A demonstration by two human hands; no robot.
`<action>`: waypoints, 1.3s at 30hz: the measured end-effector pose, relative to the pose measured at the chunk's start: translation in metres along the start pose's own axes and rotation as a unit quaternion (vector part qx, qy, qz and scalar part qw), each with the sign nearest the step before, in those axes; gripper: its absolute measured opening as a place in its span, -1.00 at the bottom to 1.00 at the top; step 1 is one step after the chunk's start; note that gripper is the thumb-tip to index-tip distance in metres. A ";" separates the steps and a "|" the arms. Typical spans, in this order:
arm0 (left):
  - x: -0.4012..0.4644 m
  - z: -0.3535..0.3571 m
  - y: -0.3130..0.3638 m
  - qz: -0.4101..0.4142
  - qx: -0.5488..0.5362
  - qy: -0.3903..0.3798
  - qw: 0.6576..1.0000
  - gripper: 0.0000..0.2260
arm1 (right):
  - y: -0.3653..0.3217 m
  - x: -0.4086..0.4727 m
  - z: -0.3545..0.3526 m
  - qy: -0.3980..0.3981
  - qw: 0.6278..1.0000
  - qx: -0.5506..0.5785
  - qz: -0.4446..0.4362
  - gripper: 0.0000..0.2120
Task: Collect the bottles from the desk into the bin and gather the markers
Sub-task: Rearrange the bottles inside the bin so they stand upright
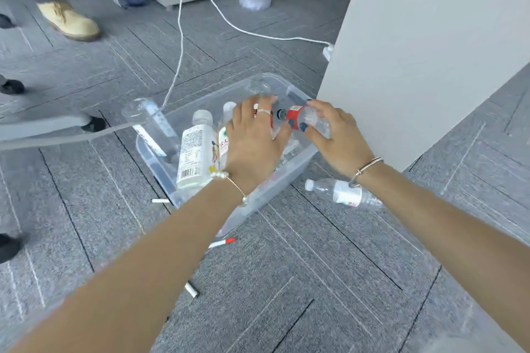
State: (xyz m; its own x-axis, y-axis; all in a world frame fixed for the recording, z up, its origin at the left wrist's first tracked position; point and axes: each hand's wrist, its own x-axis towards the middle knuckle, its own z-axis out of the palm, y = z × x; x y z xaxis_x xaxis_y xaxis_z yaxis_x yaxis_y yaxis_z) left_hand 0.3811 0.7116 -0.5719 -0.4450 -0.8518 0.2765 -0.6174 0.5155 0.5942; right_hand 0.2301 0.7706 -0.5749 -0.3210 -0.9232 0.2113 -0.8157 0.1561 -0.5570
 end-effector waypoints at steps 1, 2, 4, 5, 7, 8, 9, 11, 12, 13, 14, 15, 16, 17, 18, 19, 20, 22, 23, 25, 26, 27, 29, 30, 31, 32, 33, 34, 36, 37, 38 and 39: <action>-0.001 0.009 0.008 0.032 -0.003 -0.008 0.999 -0.52 | 0.012 -0.005 -0.005 0.002 1.000 -0.010 0.005 -0.57; -0.003 0.019 0.016 0.063 -0.007 -0.018 0.998 -0.50 | 0.025 -0.010 -0.010 0.001 1.000 -0.016 0.017 -0.57; -0.006 0.042 0.029 0.102 -0.012 -0.047 0.994 -0.55 | 0.050 -0.021 -0.018 -0.003 0.999 -0.019 0.043 -0.55; -0.009 0.054 0.034 0.111 -0.013 -0.067 0.991 -0.56 | 0.062 -0.027 -0.020 -0.008 0.998 -0.015 0.056 -0.55; -0.015 0.076 0.041 0.110 -0.023 -0.105 0.988 -0.55 | 0.086 -0.038 -0.021 -0.027 0.996 -0.009 0.081 -0.53; -0.017 0.087 0.041 0.103 -0.023 -0.121 0.987 -0.54 | 0.097 -0.043 -0.018 -0.038 0.995 -0.008 0.092 -0.52; -0.020 0.097 0.040 0.094 -0.018 -0.135 0.986 -0.53 | 0.108 -0.047 -0.014 -0.046 0.994 -0.010 0.103 -0.50; -0.024 0.118 0.032 0.075 -0.004 -0.161 0.984 -0.53 | 0.130 -0.055 -0.005 -0.058 0.991 -0.026 0.117 -0.48; -0.026 0.128 0.027 0.069 0.003 -0.171 0.983 -0.53 | 0.139 -0.058 0.001 -0.069 0.989 -0.036 0.122 -0.47; -0.028 0.137 0.022 0.068 0.009 -0.180 0.981 -0.53 | 0.148 -0.060 0.007 -0.084 0.987 -0.041 0.129 -0.46; -0.031 0.144 0.018 0.070 0.013 -0.187 0.980 -0.54 | 0.155 -0.061 0.014 -0.099 0.985 -0.043 0.134 -0.45; -0.034 0.151 0.014 0.070 0.014 -0.191 0.979 -0.55 | 0.162 -0.063 0.021 -0.113 0.983 -0.047 0.134 -0.43; -0.037 0.157 0.011 0.067 0.014 -0.195 0.978 -0.55 | 0.168 -0.063 0.028 -0.123 0.982 -0.056 0.131 -0.42; -0.039 0.162 0.007 0.060 0.010 -0.196 0.979 -0.56 | 0.173 -0.064 0.036 -0.131 0.981 -0.068 0.129 -0.40; -0.042 0.167 0.003 0.051 0.006 -0.197 0.979 -0.56 | 0.178 -0.063 0.043 -0.137 0.979 -0.082 0.126 -0.38; -0.045 0.170 -0.002 0.041 0.004 -0.200 0.979 -0.56 | 0.182 -0.063 0.050 -0.144 0.977 -0.095 0.124 -0.36; -0.048 0.173 -0.007 0.033 0.005 -0.204 0.978 -0.56 | 0.186 -0.062 0.058 -0.153 0.975 -0.107 0.124 -0.33; -0.055 0.174 -0.016 0.014 0.004 -0.216 0.976 -0.56 | 0.193 -0.062 0.073 -0.170 0.968 -0.126 0.133 -0.26; -0.059 0.173 -0.019 0.004 0.001 -0.219 0.976 -0.56 | 0.195 -0.063 0.080 -0.179 0.964 -0.135 0.146 -0.23; -0.067 0.167 -0.024 -0.007 0.002 -0.220 0.975 -0.57 | 0.201 -0.066 0.091 -0.202 0.951 -0.152 0.180 -0.18; -0.070 0.164 -0.027 -0.012 0.006 -0.219 0.976 -0.57 | 0.203 -0.068 0.094 -0.210 0.945 -0.163 0.189 -0.17; -0.073 0.161 -0.030 -0.014 0.009 -0.217 0.976 -0.57 | 0.204 -0.070 0.096 -0.209 0.942 -0.180 0.189 -0.17; -0.075 0.158 -0.035 -0.018 0.015 -0.216 0.976 -0.57 | 0.204 -0.075 0.095 -0.175 0.943 -0.222 0.172 -0.21; -0.075 0.157 -0.037 -0.021 0.018 -0.216 0.976 -0.57 | 0.203 -0.078 0.094 -0.159 0.944 -0.242 0.160 -0.23; -0.075 0.155 -0.038 -0.026 0.020 -0.215 0.976 -0.57 | 0.203 -0.081 0.093 -0.151 0.943 -0.257 0.149 -0.24; -0.076 0.152 -0.039 -0.032 0.021 -0.213 0.976 -0.57 | 0.203 -0.084 0.093 -0.152 0.942 -0.262 0.146 -0.25; -0.076 0.148 -0.038 -0.036 0.022 -0.209 0.977 -0.57 | 0.203 -0.087 0.092 -0.157 0.942 -0.253 0.153 -0.24; -0.077 0.145 -0.037 -0.038 0.021 -0.207 0.977 -0.57 | 0.203 -0.089 0.091 -0.166 0.944 -0.230 0.169 -0.23; -0.079 0.137 -0.036 -0.040 0.020 -0.204 0.978 -0.55 | 0.201 -0.092 0.088 -0.188 0.945 -0.178 0.198 -0.21; -0.080 0.133 -0.035 -0.041 0.023 -0.202 0.978 -0.55 | 0.198 -0.094 0.085 -0.194 0.946 -0.164 0.201 -0.21; -0.081 0.129 -0.036 -0.042 0.026 -0.200 0.979 -0.54 | 0.194 -0.095 0.080 -0.197 0.947 -0.155 0.202 -0.22; -0.081 0.125 -0.035 -0.043 0.027 -0.198 0.979 -0.54 | 0.190 -0.096 0.073 -0.193 0.949 -0.147 0.203 -0.23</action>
State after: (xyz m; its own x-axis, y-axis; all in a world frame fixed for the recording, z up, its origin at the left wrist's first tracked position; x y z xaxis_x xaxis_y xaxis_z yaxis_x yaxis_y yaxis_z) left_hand 0.3579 0.7746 -0.7100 -0.6000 -0.7946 -0.0928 -0.6921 0.4574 0.5584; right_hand 0.1404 0.8631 -0.7594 -0.4842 -0.8168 -0.3138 -0.7796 0.5655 -0.2692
